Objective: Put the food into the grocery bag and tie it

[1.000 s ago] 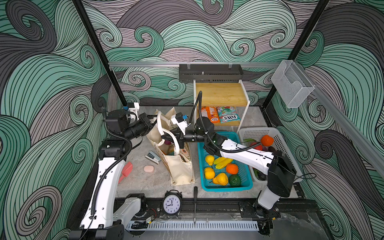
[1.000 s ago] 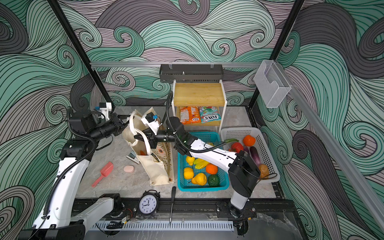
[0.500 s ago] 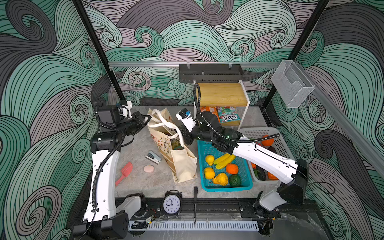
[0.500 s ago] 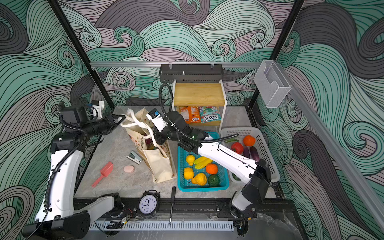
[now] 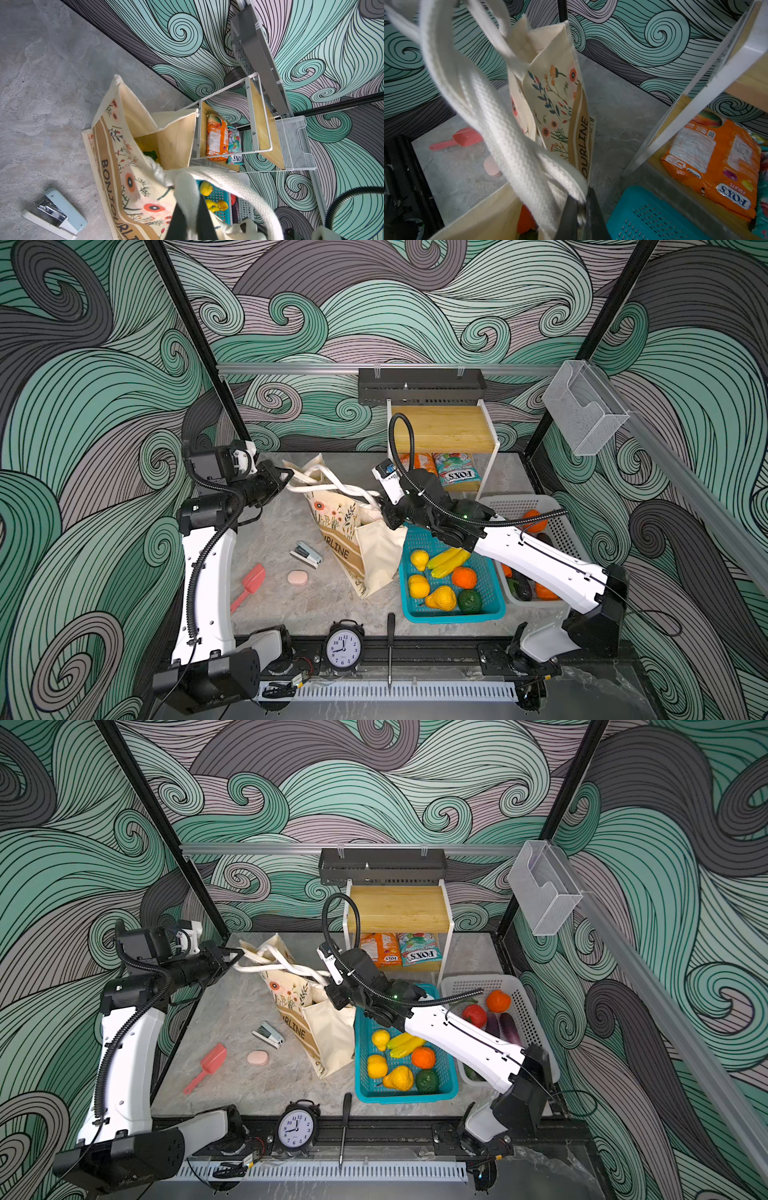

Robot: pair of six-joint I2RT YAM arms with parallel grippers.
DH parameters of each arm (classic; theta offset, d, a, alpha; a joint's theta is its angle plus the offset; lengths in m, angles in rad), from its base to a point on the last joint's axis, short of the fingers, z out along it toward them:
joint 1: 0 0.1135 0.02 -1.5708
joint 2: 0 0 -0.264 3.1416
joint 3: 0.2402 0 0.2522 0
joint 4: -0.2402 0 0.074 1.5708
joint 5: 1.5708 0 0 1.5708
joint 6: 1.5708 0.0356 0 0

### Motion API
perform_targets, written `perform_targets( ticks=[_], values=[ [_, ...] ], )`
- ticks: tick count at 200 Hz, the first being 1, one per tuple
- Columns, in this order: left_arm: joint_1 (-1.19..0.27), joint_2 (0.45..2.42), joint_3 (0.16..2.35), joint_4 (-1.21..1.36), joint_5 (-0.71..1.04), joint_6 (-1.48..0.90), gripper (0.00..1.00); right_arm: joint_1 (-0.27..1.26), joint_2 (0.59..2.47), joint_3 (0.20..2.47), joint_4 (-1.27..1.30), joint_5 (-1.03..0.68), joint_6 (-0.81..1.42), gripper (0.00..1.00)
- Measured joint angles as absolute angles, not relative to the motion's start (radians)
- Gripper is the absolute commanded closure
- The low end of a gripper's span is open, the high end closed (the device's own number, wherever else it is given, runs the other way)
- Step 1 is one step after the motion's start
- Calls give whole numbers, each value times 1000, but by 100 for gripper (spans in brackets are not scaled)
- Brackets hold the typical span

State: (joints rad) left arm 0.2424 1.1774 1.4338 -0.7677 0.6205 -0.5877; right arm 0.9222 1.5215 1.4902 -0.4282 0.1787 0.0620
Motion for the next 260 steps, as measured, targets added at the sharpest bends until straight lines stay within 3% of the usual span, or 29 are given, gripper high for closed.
perform_targets(
  ticks=[166,260],
  values=[
    [313,1321,1491,-791,729,-629,100,798,1373,1196,-266,51,122,100],
    [374,1379,1577,-790,706,-648,100,834,1531,1397,-300,112,162,100]
  ],
)
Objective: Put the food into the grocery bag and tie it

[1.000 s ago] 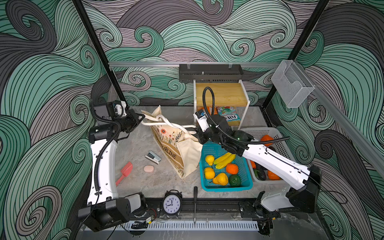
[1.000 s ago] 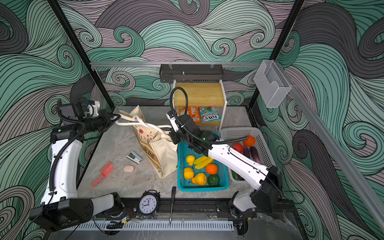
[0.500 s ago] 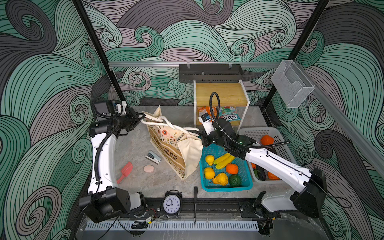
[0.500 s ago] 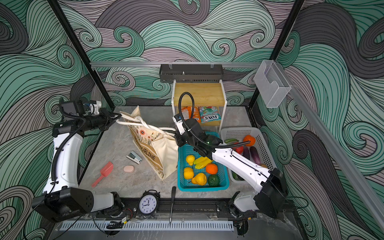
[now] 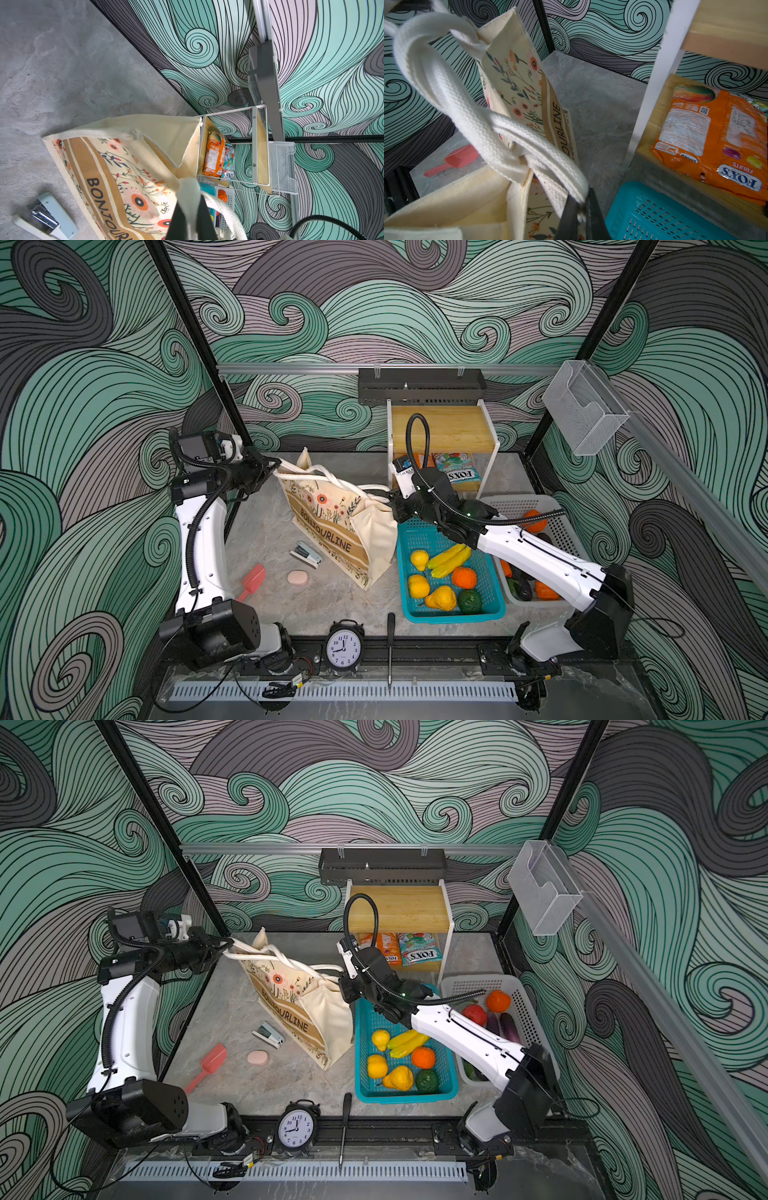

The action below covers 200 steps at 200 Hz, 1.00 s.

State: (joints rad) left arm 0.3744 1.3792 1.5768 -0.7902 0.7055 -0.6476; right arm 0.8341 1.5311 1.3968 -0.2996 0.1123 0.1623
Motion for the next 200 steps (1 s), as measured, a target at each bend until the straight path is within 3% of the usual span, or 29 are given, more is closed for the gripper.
perform_targets(
  ticks=[104,200],
  values=[
    [457,1374,1546,-659,603,-656,100,871,1847,1774,-385,183,89,100],
    [437,1378,1538,-740,587,-634,100,850,1724,1577,-299,172,33,100]
  ],
)
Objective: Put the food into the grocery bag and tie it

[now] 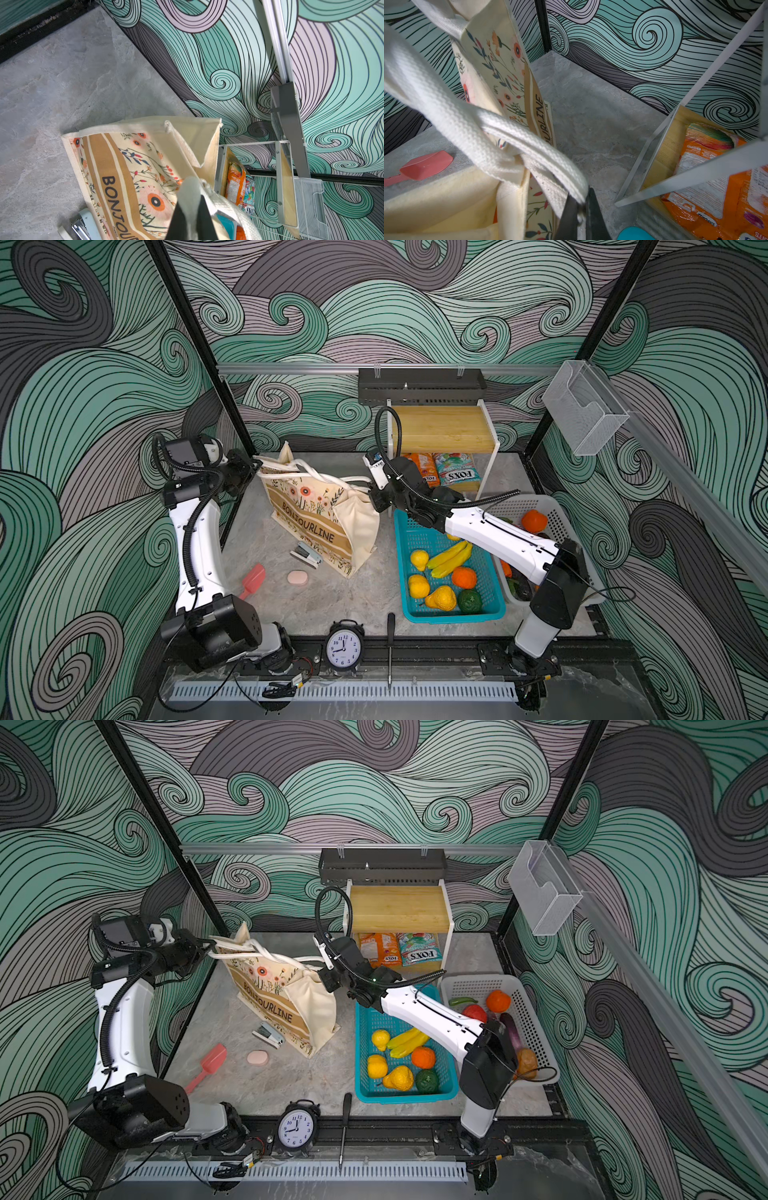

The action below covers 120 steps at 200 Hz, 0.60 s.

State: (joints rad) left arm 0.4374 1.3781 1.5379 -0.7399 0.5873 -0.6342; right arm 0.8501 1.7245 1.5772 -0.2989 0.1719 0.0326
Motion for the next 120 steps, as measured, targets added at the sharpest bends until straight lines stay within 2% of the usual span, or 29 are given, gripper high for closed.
perform_targets(
  ticks=[53,120],
  values=[
    [423,1390,1571,-813,598,-620,100,801,1662,1501,-268,101,46,100],
    [423,1391,1556,-808,610,-622,100,772,1665,1525,-299,47,136,100]
  ],
)
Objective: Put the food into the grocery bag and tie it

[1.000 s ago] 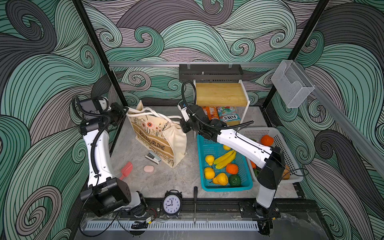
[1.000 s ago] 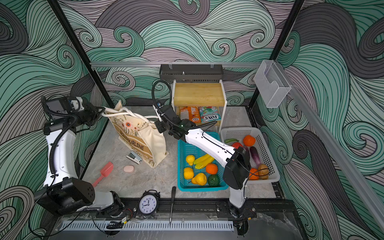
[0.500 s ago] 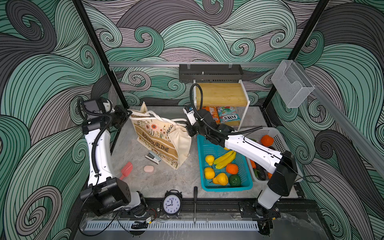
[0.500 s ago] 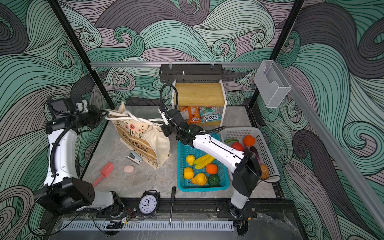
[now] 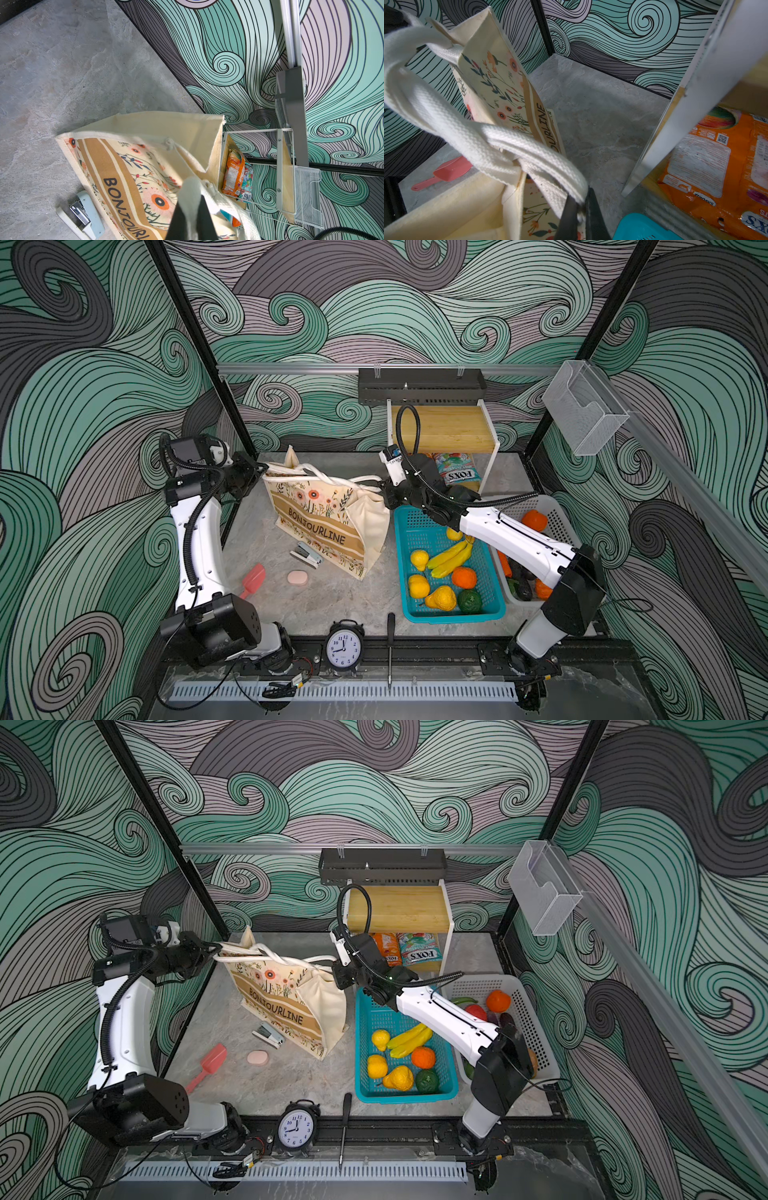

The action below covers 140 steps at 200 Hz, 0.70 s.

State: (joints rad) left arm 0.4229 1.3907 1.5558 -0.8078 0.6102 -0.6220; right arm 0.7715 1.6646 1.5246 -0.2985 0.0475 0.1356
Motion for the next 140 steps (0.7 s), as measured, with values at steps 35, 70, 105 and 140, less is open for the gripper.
perform_targets(
  ticks=[35,70,105,140],
  values=[
    [426,1388,1530,-754,622,-645,100,766,1719,1643,-374,57,130,100],
    [442,1361,1446,-670,639,-670,98,752,1800,1775,-458,61,100,100],
    [444,1343,1405,-621,655,-682,92,751,1807,1785,-477,63,89,100],
    [447,1343,1401,-597,656,-684,75,745,1806,1785,-492,54,86,81]
  ],
)
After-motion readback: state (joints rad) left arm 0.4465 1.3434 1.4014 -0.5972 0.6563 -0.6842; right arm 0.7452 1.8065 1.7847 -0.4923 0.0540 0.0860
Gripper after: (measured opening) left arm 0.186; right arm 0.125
